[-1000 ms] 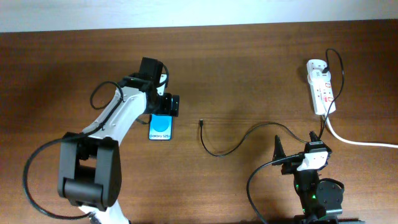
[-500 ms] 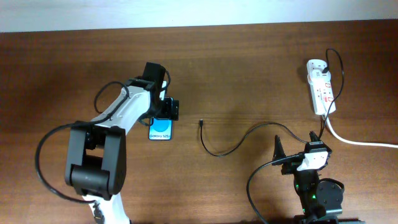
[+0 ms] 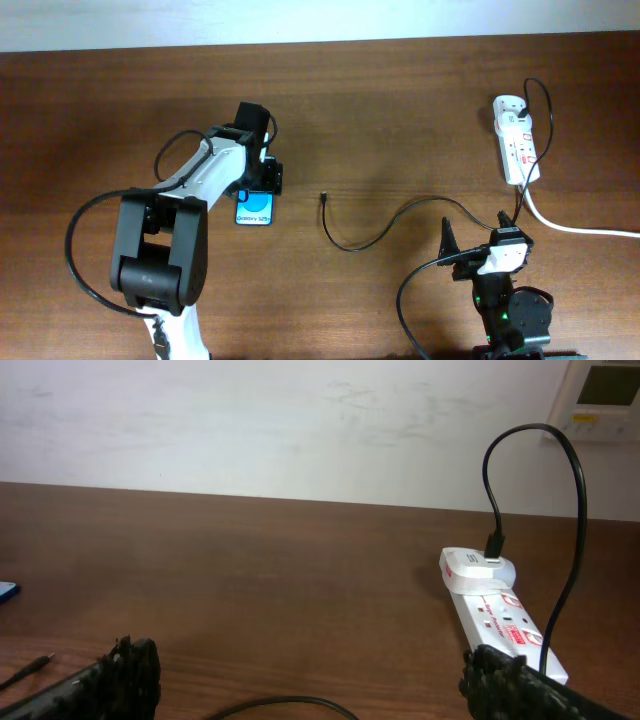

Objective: Plug charger to phone and switch on socket
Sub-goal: 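Move left gripper over the phone and grasp its bottom edge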

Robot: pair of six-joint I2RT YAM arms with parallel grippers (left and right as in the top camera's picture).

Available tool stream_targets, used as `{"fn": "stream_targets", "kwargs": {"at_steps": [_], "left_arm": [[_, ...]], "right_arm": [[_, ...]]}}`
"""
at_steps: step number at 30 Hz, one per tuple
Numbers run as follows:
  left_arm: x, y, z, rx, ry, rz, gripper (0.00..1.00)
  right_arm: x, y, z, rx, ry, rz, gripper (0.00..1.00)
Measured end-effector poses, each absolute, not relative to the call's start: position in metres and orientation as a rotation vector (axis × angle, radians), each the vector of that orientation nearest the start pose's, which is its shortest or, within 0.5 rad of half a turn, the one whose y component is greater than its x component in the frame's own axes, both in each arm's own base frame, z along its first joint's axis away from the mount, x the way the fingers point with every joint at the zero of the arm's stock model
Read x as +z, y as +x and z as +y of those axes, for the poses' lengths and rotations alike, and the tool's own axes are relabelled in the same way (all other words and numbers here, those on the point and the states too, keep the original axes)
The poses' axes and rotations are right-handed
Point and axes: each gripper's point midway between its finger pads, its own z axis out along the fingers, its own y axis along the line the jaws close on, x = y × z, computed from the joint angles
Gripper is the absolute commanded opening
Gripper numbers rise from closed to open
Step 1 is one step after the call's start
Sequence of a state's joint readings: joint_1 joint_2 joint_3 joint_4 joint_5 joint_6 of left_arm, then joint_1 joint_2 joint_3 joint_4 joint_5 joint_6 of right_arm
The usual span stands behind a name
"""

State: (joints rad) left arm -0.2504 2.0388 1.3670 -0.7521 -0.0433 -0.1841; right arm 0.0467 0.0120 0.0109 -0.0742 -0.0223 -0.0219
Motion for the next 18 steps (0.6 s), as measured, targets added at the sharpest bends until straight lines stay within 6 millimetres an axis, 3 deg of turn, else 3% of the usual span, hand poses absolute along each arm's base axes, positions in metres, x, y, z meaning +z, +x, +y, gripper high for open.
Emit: {"fn": "stream_targets", "kwargs": {"at_steps": [12,18], "left_arm": [[0.005,0.390,-0.089,0.050,0.091,3.027,0.75],[0.038,0.413,-0.090,0.039,0.075,2.981,0.75]], "right_arm": [[0.158,0.246,0.015,0.038,-0.073,1.645,0.98],[0.158,0.246,0.015,0.038,-0.073,1.645,0.98]]}}
